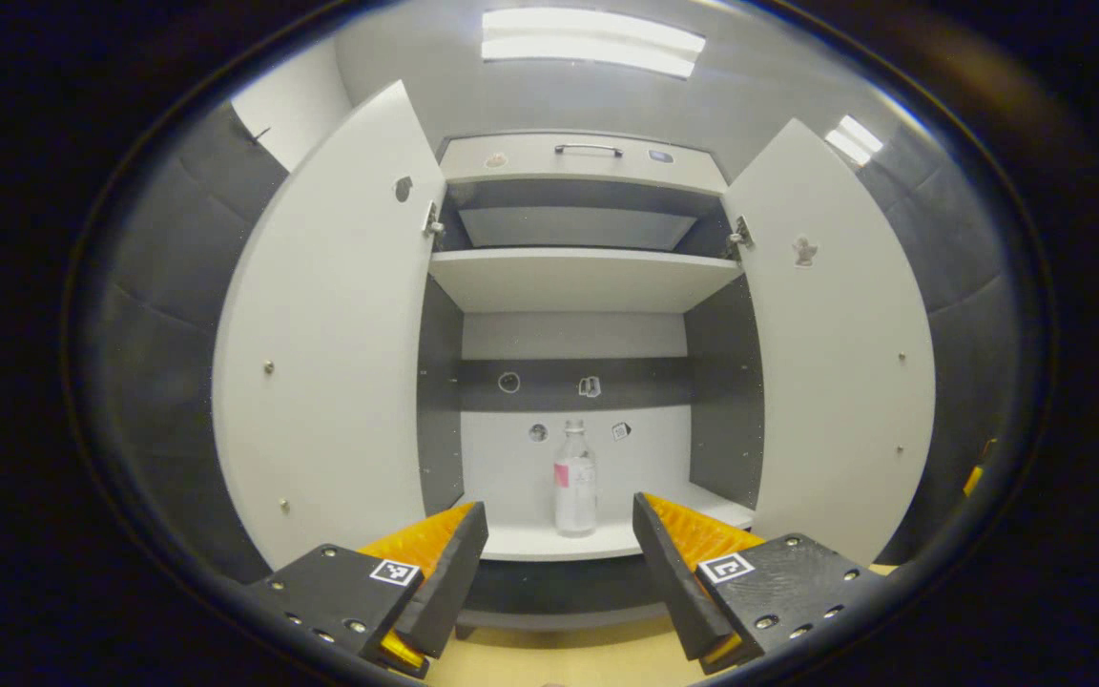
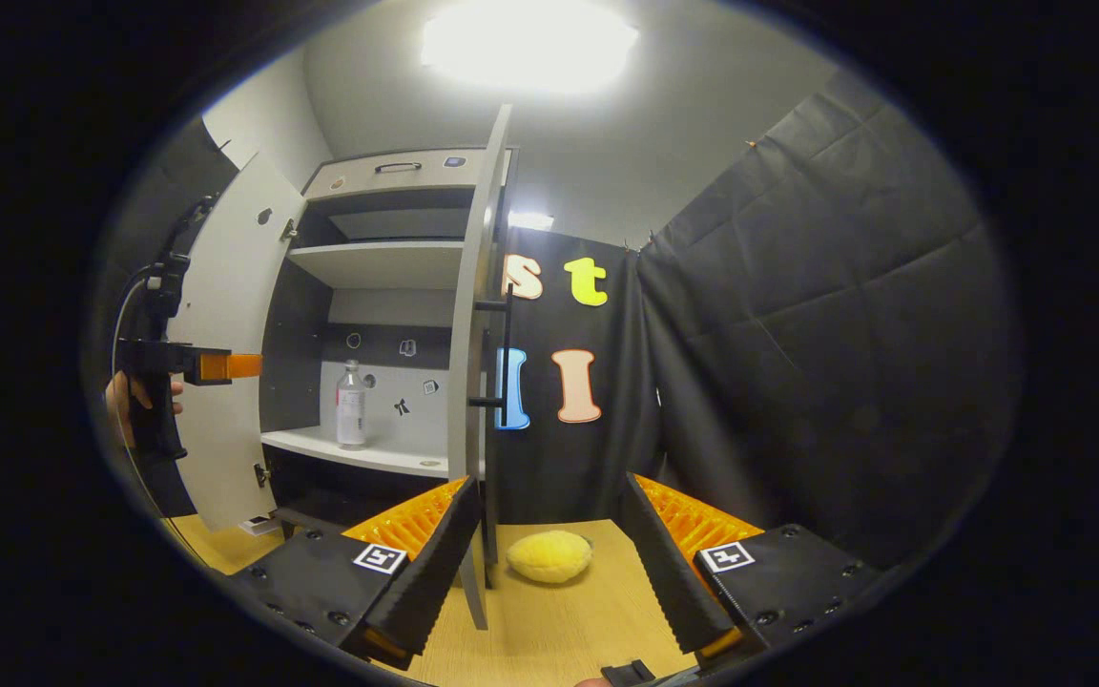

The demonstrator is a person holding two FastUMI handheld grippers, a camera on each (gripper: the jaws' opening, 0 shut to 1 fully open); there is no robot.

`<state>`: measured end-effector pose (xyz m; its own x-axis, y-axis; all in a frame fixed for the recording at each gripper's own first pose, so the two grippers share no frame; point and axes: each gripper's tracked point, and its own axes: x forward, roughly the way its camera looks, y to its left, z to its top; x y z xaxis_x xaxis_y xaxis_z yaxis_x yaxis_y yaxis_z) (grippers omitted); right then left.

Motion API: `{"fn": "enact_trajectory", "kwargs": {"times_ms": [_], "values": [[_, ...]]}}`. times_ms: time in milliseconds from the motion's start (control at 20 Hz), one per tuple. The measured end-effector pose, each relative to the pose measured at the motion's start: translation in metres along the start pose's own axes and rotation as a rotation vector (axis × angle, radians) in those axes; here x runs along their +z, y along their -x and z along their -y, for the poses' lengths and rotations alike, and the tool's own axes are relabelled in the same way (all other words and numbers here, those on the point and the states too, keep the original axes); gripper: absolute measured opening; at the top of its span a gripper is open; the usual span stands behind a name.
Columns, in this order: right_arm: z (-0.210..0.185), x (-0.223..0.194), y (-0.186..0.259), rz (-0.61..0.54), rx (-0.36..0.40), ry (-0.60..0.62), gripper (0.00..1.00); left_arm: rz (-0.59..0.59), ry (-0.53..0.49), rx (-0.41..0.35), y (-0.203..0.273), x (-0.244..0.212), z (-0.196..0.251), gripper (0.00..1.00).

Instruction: Grasp the bottle in the cabinet with the left hand and place it on the coaster, then close the right door with the right hand and the left door with the left hand.

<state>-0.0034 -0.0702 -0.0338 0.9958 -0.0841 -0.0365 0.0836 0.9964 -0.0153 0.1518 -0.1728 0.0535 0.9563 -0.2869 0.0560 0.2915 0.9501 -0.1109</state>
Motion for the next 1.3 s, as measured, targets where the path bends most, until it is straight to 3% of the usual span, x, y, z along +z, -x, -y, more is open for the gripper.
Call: {"fn": "enact_trajectory", "kwargs": {"times_ms": [200,250,300,450,500,550,1250,1300], "values": [[-0.008,-0.003,-0.007,-0.007,-0.019,0.006,0.96,-0.016,0.026,-0.027,-0.051,-0.010,-0.002,0.90],[-0.010,-0.005,-0.009,-0.014,-0.022,0.014,0.96,-0.020,0.027,-0.031,-0.063,-0.013,-0.002,0.83],[-0.013,-0.007,-0.011,-0.021,-0.024,0.021,0.96,-0.022,0.026,-0.036,-0.073,-0.017,-0.002,0.90],[-0.018,-0.010,-0.017,-0.033,-0.038,0.036,0.96,-0.036,0.025,-0.044,-0.102,-0.031,-0.003,0.90],[-0.020,-0.011,-0.017,-0.035,-0.041,0.038,0.96,-0.043,0.028,-0.050,-0.111,-0.037,-0.002,0.83],[-0.023,-0.010,-0.018,-0.033,-0.042,0.038,0.96,-0.050,0.032,-0.056,-0.121,-0.043,-0.002,0.90],[-0.043,-0.025,-0.033,-0.076,-0.116,0.090,0.96,-0.145,0.014,-0.092,-0.238,-0.110,0.010,0.90],[-0.044,-0.026,-0.033,-0.078,-0.117,0.093,0.96,-0.150,0.017,-0.097,-0.242,-0.112,0.011,0.83]]}}
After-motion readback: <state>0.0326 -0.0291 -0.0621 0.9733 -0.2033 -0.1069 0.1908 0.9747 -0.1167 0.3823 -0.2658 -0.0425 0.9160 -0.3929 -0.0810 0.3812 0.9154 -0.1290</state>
